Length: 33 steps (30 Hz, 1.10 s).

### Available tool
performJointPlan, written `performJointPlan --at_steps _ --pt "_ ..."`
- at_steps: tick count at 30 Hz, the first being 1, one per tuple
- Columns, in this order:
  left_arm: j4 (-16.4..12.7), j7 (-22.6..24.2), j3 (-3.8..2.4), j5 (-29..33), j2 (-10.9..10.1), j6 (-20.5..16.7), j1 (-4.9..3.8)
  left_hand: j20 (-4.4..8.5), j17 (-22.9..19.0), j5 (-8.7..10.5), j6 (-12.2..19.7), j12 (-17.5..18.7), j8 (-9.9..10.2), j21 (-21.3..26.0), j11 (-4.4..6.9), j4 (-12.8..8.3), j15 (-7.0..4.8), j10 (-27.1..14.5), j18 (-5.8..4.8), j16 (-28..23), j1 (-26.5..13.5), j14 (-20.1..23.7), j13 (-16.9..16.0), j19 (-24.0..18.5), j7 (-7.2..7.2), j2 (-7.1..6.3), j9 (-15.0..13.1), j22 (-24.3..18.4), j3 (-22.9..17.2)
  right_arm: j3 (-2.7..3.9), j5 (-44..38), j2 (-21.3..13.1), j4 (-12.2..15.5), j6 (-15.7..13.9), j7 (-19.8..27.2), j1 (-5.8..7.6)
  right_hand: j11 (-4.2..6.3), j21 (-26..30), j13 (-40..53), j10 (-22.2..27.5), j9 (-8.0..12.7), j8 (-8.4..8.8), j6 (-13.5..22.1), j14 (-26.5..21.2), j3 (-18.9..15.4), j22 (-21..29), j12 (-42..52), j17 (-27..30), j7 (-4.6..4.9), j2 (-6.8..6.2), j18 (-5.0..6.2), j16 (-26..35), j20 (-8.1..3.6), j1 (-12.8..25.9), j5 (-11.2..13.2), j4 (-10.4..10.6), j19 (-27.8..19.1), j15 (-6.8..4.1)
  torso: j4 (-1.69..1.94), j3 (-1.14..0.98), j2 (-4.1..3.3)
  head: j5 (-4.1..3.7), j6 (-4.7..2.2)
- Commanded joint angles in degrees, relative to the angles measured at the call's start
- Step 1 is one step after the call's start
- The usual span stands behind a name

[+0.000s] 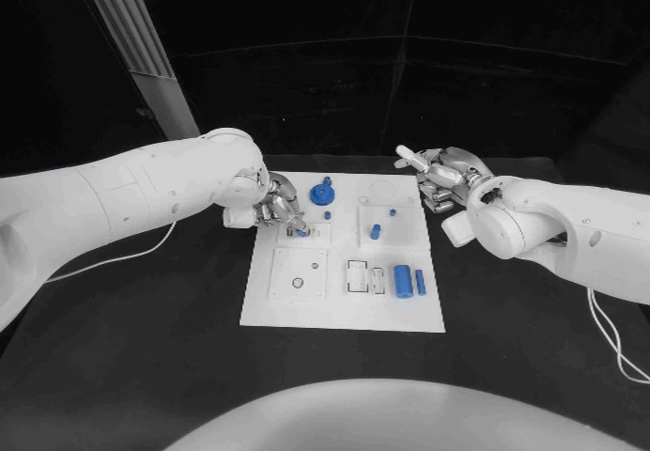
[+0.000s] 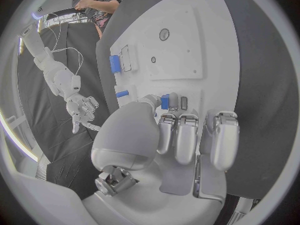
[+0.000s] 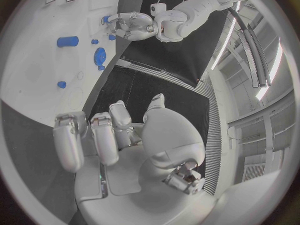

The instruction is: Assemble the parts on the task board

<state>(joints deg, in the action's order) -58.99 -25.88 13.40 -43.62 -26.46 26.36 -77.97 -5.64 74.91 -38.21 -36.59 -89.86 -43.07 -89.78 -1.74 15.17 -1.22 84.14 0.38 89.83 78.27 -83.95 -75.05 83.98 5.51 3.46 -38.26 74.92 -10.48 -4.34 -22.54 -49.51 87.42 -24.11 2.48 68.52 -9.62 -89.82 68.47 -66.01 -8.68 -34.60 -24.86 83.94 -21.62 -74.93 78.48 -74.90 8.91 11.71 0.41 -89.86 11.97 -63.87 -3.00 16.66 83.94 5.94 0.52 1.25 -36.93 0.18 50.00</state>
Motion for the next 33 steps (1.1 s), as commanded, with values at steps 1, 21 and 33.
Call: performJointPlan --at_steps 1,21,33 --pt "0.0 1.1 -0.02 0.1 0.0 -0.5 -0.06 0.38 15.1 -0.26 -0.6 -0.1 -0.1 -0.2 0.25 -0.5 -0.3 5.9 -0.38 0.2 0.6 -6.1 -14.9 6.0 -0.52 0.0 -1.2 15.1 -0.7 0.03 -0.1 0.0 0.0 0.3 0.1 0.08 -0.1 -0.2 -0.1 0.3 0.1 -0.24 0.4 6.1 -0.2 -15.1 -0.3 -15.1 5.1 0.6 -0.41 -0.1 0.24 0.0 0.3 -0.1 6.1 0.25 -0.09 0.0 -0.01 0.06 0.0" --pt "1.0 0.1 -0.02 0.1 0.8 -0.5 0.02 0.38 15.1 -0.45 -0.5 -0.1 -0.1 -0.2 0.19 -0.3 -0.3 5.9 -0.38 0.2 0.4 -6.1 -14.9 6.0 -0.44 -0.07 -1.2 15.1 -0.8 0.03 -0.1 0.1 0.1 0.3 -0.1 0.07 -0.1 -0.2 -0.1 0.3 0.1 -0.24 0.4 6.1 -0.2 -15.1 -0.3 -15.1 5.1 0.6 -0.41 -0.1 0.24 0.0 0.3 -0.1 6.1 0.25 -0.08 -0.03 -0.02 -0.01 0.0" --pt "1.2 -0.9 -0.02 0.1 1.2 0.4 0.12 0.37 15.1 -0.5 -0.5 -0.1 0.0 -0.2 0.16 -0.2 -0.28 5.9 -0.38 0.2 0.3 -6.1 -14.9 6.0 -0.41 -0.02 -1.3 15.1 -1.0 0.03 -0.1 0.0 0.2 0.3 -0.1 0.07 -0.1 -0.2 -0.1 0.3 0.1 -0.24 0.4 6.1 -0.2 -15.1 -0.3 -15.1 5.1 0.6 -0.41 -0.1 0.24 0.0 0.3 -0.1 6.1 0.25 -0.06 -0.01 -0.02 -0.02 0.0"
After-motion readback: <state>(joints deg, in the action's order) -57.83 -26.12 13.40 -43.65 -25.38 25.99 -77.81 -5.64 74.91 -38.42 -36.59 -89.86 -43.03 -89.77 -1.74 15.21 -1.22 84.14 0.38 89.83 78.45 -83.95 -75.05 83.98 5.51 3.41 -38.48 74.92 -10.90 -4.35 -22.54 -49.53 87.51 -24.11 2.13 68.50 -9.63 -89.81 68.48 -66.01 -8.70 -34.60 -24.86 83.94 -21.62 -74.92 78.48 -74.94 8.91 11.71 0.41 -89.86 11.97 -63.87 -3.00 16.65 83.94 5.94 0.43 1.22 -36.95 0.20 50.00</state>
